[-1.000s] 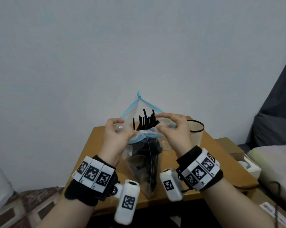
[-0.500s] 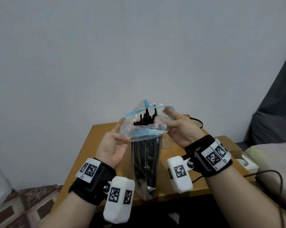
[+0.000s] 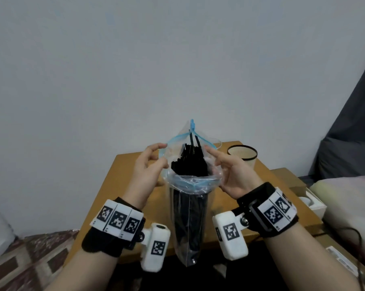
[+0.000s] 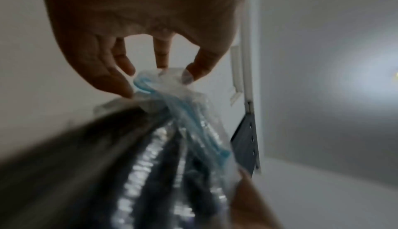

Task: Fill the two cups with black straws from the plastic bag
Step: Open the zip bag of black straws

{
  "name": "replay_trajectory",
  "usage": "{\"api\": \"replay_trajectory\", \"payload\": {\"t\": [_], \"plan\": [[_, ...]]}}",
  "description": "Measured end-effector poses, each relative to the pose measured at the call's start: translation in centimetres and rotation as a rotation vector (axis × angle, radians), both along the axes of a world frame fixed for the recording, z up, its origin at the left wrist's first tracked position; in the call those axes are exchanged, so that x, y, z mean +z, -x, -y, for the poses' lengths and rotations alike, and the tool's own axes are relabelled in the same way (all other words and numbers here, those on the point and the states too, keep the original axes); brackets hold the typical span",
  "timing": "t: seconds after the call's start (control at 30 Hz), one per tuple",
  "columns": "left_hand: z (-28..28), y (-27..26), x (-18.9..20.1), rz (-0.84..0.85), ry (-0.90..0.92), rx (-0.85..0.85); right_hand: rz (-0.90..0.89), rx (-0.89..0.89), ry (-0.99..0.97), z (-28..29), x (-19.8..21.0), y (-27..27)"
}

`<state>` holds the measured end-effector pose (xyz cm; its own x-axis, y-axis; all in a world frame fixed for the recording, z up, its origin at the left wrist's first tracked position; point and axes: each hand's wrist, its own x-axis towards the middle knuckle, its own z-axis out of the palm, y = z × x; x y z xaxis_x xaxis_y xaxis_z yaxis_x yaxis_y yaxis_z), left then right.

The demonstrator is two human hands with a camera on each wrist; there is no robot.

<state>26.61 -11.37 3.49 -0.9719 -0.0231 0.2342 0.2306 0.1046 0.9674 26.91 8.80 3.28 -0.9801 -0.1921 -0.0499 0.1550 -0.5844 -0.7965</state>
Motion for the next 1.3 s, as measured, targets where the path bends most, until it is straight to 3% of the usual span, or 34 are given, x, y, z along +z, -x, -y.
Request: {"api": "replay_trajectory", "payload": {"t": [0.1,0.2,0.3,0.37,0.5,0.6,0.8,0.87,0.93,1.03,1.1,1.17,1.3], "plan": [[0.0,0.2,0.4,-0.271,0.346,0.18,-0.104,-0.028,-0.11,0.4,0.4,-1.0],[-0.6,0.1,1.5,-0.511,0.555,0.175,-0.212,-0.085,-0.322,0.7,0.6,-1.3],[-1.2,0.5,2.4,-0.509,0.789,0.084,-0.364,-0.178,-0.664,0.7,0.5,-1.3],[-1.5,1.0,3.0,-0.467,0.837,0.023,-0.461,-0.22,-0.864,0.6,0.8,-1.6],[-1.7,1.7,3.7,-0.358,0.749,-0.033,-0.681,-0.422,-1.299,0.2,1.8,-2.1],[-1.9,2.0,3.7,-0.246,0.525,-0.116,-0.825,-0.345,-1.408,0.0,2.7,-1.9],[-1.4,2.2,4.4,-0.035,0.193,-0.284,-0.752,-0.343,-1.562,0.3,3.2,-0.8],[-0.9,2.2,4.5,0.025,0.092,-0.344,-0.704,-0.347,-1.479,0.2,2.9,-0.5],[-0.4,2.5,4.4,0.129,-0.114,-0.42,-0.628,-0.328,-1.221,-0.1,2.3,-0.1],[0.8,3.2,3.8,0.31,-0.558,-0.514,-0.412,-0.191,-0.557,-0.5,1.1,0.7],[1.6,4.0,2.8,0.328,-0.621,-0.546,-0.229,-0.066,-0.171,-1.0,0.4,1.2],[1.7,4.1,2.2,0.291,-0.499,-0.575,-0.107,0.014,0.056,-1.3,-0.3,1.8],[0.6,3.0,2.5,0.0,0.102,-0.393,-0.107,0.01,0.242,-1.1,-0.8,2.0]]}}
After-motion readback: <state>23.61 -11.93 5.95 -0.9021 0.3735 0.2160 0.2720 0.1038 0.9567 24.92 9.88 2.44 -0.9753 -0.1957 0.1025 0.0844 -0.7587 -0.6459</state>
